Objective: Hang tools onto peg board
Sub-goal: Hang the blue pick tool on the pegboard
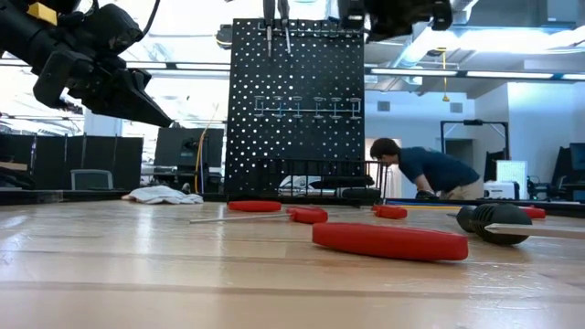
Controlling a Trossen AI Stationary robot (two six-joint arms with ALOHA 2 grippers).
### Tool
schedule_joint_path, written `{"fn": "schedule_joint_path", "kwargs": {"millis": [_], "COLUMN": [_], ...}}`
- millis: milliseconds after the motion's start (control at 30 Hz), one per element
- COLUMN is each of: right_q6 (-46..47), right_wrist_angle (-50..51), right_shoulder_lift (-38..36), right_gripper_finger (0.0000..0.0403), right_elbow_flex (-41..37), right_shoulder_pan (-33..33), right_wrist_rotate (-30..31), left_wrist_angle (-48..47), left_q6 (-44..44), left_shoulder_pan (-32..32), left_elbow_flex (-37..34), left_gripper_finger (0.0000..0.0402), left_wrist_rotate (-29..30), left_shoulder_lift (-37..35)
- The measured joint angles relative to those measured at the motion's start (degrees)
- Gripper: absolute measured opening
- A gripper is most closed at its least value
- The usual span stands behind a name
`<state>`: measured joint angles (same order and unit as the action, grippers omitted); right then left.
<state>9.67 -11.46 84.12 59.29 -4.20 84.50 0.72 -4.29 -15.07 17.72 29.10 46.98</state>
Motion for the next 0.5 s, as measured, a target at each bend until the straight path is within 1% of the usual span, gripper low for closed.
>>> {"fn": "schedule_joint_path", "kwargs": {"millis": [200, 500], "right_q6": [-4.89, -5.46], "right_wrist_angle": [-4.94, -3.43], "right_shoulder_lift": [2.42, 2.47], "right_gripper_finger": [0.0009, 0.001], "right_elbow_flex": [0.0, 0.0], "right_shoulder_pan": [1.04, 2.65], "right_wrist_rotate": [0.03, -0.69], "left_wrist_angle": [-0.06, -0.09], "left_q6": [0.02, 0.17], "left_shoulder_pan": [0.0, 0.0], "left_elbow_flex": [0.0, 0.0], "left_gripper_finger": [0.0, 0.0], "left_wrist_rotate": [0.0, 0.0], "left_shoulder_lift": [-0.01, -0.02]}}
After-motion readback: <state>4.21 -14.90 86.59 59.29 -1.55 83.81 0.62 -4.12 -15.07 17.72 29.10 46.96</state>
